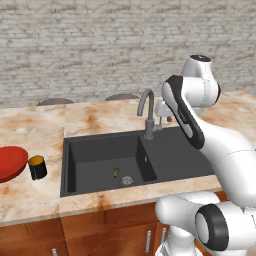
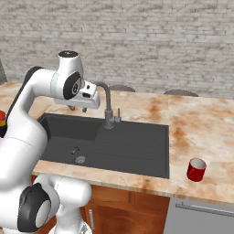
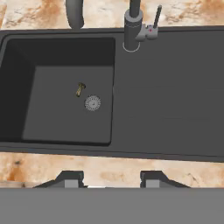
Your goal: Clear the mugs and bowl far away from the sink.
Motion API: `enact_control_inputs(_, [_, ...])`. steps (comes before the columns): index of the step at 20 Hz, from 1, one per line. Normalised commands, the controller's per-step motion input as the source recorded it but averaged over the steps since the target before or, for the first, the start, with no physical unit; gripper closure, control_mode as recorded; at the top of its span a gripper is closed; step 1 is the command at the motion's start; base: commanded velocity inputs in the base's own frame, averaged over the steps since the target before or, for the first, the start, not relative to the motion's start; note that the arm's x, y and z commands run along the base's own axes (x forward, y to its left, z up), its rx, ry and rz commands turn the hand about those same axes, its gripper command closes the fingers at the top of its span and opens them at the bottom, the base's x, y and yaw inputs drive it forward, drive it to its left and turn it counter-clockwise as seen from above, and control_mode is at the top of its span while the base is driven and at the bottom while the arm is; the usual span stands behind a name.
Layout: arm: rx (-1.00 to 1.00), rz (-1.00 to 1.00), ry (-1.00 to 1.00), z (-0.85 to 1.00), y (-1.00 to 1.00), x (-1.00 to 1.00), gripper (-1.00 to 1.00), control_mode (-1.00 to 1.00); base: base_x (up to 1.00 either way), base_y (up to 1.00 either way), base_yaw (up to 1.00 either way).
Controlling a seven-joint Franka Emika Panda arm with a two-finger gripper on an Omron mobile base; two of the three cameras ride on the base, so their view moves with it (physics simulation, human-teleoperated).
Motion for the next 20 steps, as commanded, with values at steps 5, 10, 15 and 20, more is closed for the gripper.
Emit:
enact_control_inputs(5, [0.0, 0.0, 0.0, 0.0, -0.17, -0.23, -1.0, -1.0, 0.0, 0.0, 0.0])
enact_control_inputs(10, [-0.01, 0.01, -0.02, -0.03, -0.17, -0.54, -1.0, -1.0, 0.0, 0.0, 0.0])
enact_control_inputs(15, [0.0, 0.0, 0.0, -0.04, -0.45, -0.46, -1.0, -1.0, 0.0, 0.0, 0.0])
enact_control_inputs(20, [0.0, 0.0, 0.03, 0.0, -0.58, -0.15, -1.0, -1.0, 0.0, 0.0, 0.0])
